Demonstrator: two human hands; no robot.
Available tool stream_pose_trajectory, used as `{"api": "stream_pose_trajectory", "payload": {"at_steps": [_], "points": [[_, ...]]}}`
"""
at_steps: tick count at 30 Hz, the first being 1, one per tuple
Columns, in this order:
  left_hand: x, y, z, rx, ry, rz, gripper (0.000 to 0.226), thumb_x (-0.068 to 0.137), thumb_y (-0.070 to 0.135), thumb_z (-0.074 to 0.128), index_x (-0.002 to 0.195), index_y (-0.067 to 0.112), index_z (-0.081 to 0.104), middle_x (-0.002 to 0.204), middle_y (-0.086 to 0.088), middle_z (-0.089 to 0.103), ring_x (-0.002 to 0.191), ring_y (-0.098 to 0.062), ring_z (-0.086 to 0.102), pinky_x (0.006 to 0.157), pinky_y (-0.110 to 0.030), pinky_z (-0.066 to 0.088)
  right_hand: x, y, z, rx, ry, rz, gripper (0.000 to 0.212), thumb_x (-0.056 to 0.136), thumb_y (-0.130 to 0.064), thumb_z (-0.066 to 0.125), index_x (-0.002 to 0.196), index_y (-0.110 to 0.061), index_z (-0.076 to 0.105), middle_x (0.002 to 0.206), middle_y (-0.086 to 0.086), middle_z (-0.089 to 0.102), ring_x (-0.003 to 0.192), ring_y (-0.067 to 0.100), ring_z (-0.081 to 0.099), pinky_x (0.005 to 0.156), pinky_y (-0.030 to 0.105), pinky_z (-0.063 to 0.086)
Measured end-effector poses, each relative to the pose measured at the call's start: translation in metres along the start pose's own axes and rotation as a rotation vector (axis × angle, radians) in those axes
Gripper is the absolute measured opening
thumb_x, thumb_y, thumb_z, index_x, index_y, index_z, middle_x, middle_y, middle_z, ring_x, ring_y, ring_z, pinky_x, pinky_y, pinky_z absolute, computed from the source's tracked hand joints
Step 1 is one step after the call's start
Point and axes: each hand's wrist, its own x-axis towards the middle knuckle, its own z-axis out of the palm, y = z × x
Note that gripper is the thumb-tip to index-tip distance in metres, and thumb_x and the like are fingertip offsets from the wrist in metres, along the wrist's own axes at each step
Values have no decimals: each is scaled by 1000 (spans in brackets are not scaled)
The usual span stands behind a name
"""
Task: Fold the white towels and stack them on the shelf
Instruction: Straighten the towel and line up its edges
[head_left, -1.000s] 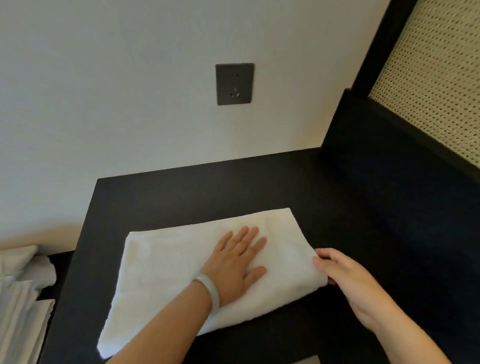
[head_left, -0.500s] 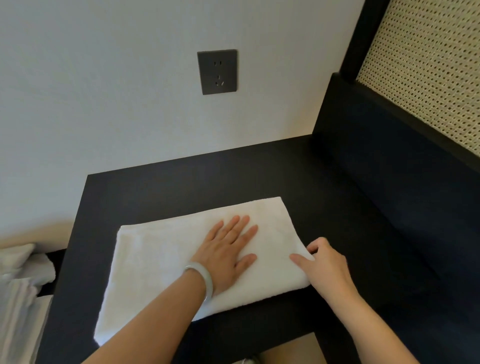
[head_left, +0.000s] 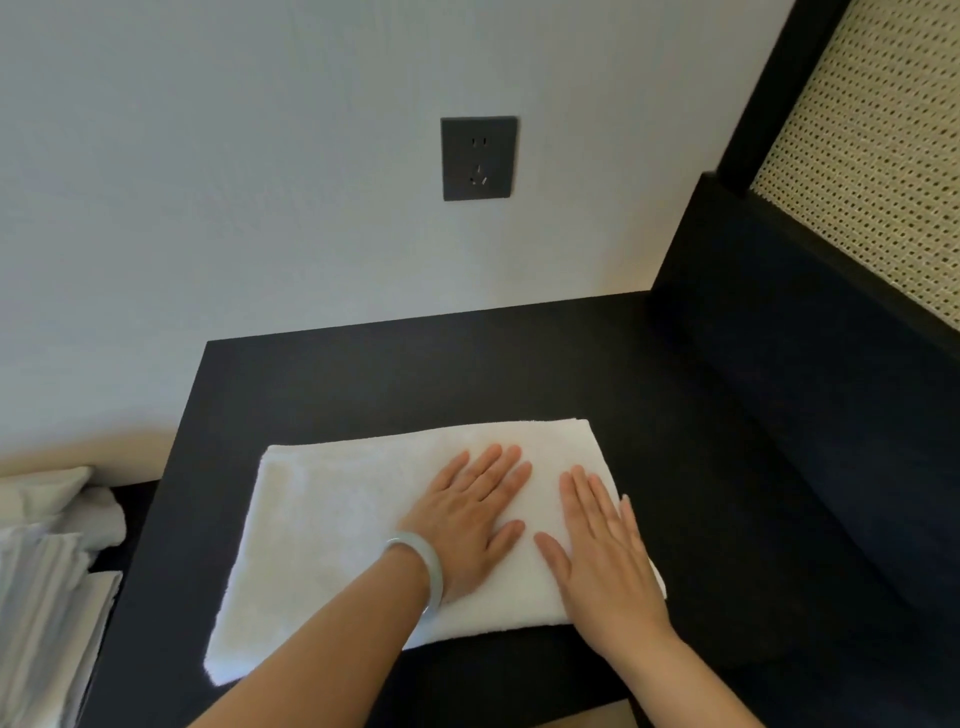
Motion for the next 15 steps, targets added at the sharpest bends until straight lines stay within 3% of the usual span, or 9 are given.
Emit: {"api": "stream_pose_trajectory", "payload": {"at_steps": [5,12,15], "points": [[1,0,2,-16,3,-3,64,96,59,-1,152,33,-19,159,12,-25,144,-6,-29,119,-35,-16,39,-13,-14,10,187,-57,62,100,-47,6,157,-24,-2,165,-6,-11,146,6,-22,120,34,-16],[0,-3,3,-11,-1,-36,64,95,61,-3,152,36,-15,159,13,-22,145,-8,-27,116,-41,-23,63,2,2,32,119,-53,65,96,-55,0,155,-33,-14,162,-15,-21,145,1,-27,120,36,-12],[-15,-25,3,27,15,-275,68,88,64,-10,151,39,-17,161,10,-22,147,-16,-25,112,-52,-24,64,3,4,32,128,-44,65,96,-56,2,154,-33,-16,162,-15,-21,145,1,-26,121,38,-11]]}}
